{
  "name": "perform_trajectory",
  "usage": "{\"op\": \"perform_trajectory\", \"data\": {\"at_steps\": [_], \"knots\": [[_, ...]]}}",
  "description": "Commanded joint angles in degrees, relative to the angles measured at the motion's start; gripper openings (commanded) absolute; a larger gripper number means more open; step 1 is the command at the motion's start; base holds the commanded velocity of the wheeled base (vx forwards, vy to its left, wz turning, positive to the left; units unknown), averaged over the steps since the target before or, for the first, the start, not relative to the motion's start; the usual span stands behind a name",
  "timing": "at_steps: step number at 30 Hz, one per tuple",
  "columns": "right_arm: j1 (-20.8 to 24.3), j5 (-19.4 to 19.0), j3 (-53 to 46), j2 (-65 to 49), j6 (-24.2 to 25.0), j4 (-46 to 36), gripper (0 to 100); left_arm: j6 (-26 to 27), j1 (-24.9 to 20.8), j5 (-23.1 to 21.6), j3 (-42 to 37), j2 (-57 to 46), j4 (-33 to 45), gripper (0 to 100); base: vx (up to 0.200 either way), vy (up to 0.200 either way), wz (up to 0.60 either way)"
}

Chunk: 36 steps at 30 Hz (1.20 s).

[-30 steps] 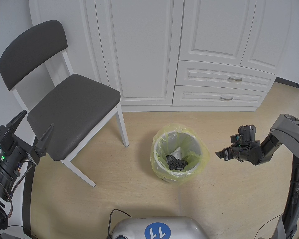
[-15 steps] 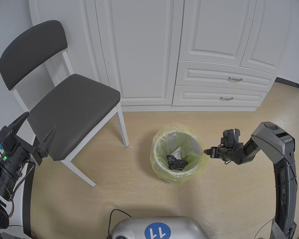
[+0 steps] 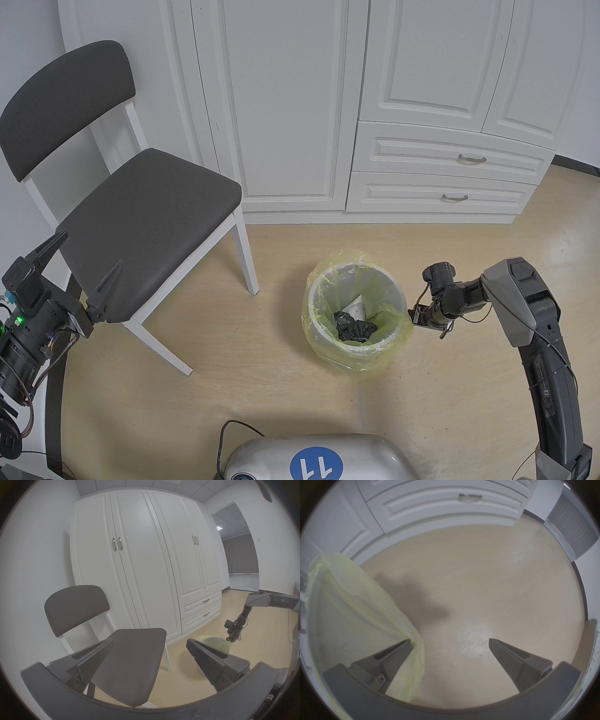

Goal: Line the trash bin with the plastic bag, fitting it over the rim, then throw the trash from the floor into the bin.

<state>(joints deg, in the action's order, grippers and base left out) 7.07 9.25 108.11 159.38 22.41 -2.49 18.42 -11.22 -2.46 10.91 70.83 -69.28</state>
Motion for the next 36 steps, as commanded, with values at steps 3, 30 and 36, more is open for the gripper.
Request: {"op": "perform_trajectory", "data": {"at_steps": [3,30,36], "knots": [[0.3,2.3,6.5,6.6,3.4,-5.9,100,0.3,-0.9,0.0,-0.9,3.7,-2.9,100,0.000,0.000,0.00],[-8.2,-22.4,-63.5,-13.3,11.8,85.6,100,0.3,-3.1,0.1,-2.2,3.9,-8.1,100,0.000,0.000,0.00],[-8.7,-21.7,-74.6,-18.5,11.0,92.5,100,0.5,-3.5,0.1,-3.4,-1.4,-8.1,100,0.000,0.000,0.00]]}}
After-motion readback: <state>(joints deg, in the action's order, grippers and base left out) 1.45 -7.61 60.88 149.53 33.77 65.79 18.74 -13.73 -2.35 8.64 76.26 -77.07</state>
